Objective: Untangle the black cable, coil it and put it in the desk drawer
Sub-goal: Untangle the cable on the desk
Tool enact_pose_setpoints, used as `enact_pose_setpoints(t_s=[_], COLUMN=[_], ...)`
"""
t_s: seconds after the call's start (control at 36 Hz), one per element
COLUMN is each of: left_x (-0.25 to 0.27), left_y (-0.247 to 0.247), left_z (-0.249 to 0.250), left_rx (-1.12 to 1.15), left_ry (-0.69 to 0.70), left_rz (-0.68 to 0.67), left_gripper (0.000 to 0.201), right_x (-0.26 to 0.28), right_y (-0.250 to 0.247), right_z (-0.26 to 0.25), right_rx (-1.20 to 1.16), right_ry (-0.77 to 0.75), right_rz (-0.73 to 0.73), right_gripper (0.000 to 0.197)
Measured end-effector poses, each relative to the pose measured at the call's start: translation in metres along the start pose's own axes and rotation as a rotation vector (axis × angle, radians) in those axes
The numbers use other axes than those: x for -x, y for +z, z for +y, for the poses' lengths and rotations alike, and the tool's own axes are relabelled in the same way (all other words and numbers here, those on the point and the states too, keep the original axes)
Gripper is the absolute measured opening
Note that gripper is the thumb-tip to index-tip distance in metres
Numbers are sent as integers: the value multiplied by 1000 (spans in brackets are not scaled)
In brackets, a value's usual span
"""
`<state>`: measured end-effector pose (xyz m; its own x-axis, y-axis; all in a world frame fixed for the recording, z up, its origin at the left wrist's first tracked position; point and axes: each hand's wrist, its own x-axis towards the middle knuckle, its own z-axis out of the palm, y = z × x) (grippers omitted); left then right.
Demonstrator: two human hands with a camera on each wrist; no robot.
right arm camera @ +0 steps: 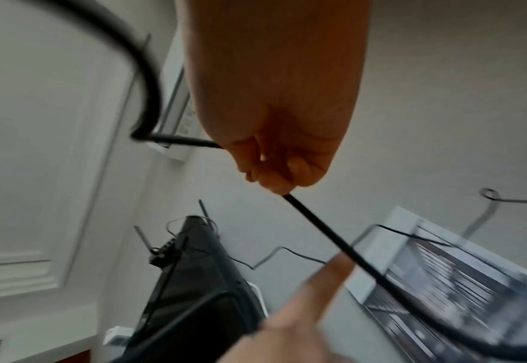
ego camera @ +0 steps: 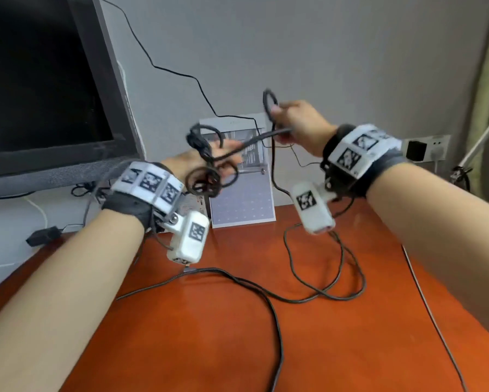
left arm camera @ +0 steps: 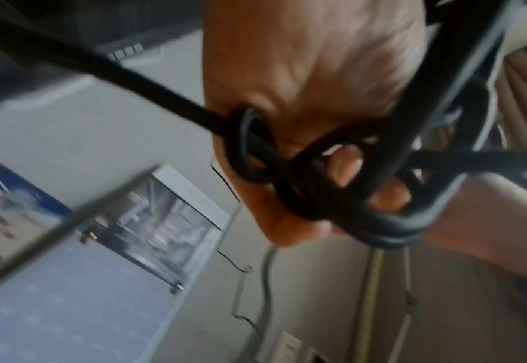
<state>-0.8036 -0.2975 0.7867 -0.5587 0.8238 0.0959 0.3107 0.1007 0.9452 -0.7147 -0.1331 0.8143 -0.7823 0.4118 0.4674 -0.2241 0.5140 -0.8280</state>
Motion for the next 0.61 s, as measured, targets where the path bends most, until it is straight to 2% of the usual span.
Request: enact_pose_setpoints(t_s=[0.08,0.14,0.17,0.25,0.31,0.36,0.42,0.47,0.53,0.58,0.61], left_x=[-19,-29,-35,-38,-37,-37,-36,-37,-34,-36,-35], left_y=[32,39,40,46,47,46,41,38,39,39,37], left_z=[8,16,19,37,49,59,69,80,92,101,106], left_rx=[-277,-270,-208,127,311,378,464,513,492,510,500], left_ry=[-46,-2,-1,-4,43,124,170,200,259,319,347], left_rz=[63,123,132,36,0,-28,-50,-35,-59,-85,-65], left_gripper=[13,19,20,24,32,32,30,25,32,57,63], right_x=[-2,0,1,7,11,17,27,44,57,67,71], right_y=[-12,-19,-24,-42,-52,-59,-59,-50,-40,-34,-34], right_z=[-39,-56,-61,-61,-44,-14,24,54,77,94,99], right_rx=[-127,-129,-113,-151,-150,-16,98,211,324,435,502], right_ry=[-54,-100,-121,-133,-72,83,249,313,308,302,316], right_rz=[13,4,2,27,89,110,-7,-225,-395,-463,-486], right_gripper=[30,29,29,23,16,35,56,63,51,29,21])
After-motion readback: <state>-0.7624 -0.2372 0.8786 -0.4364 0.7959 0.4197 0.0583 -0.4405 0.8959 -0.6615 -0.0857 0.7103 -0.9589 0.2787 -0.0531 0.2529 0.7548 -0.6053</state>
